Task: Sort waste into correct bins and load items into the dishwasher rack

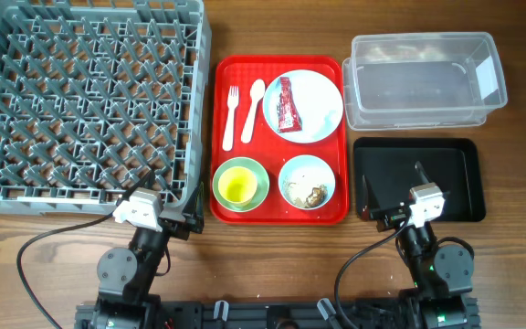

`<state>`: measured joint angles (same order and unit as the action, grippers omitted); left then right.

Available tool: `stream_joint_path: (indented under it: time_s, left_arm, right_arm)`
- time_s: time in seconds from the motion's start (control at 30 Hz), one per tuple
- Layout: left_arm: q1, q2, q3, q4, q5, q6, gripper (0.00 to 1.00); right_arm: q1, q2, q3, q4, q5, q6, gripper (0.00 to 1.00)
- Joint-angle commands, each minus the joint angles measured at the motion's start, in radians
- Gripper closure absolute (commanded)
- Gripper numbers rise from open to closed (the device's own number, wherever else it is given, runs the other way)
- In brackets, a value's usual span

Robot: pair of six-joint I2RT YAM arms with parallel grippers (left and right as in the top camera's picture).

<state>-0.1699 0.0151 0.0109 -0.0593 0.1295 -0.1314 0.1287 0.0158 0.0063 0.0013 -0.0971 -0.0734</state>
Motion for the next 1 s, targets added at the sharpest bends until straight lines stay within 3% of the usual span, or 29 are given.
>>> stream_joint_path:
  time_s: [0.0,0.57,0.7,0.77,0.97]
  left_arm:
    - [0.005,0.001,-0.005,-0.004,0.008,0.023,0.0]
    - [0.005,0.001,-0.005,0.013,0.053,0.018,0.0]
    - [0.005,0.001,0.014,0.014,0.061,-0.097,0.0]
    - [0.005,0.003,0.045,0.014,0.061,-0.148,0.0]
    - [0.005,0.152,0.274,-0.07,0.06,-0.132,0.0]
  right_arm:
    - [-0.005,0.001,-0.001,0.005,-0.005,-0.005,0.0]
    - [-0.005,0.001,-0.001,0.005,-0.005,-0.005,0.0]
    - [-0.005,0.001,-0.001,0.005,-0.005,-0.005,0.0]
    - [-0.005,0.001,-0.001,0.005,-0.005,-0.005,0.0]
    - [-0.005,0.001,-0.001,0.005,-0.005,-0.005,0.0]
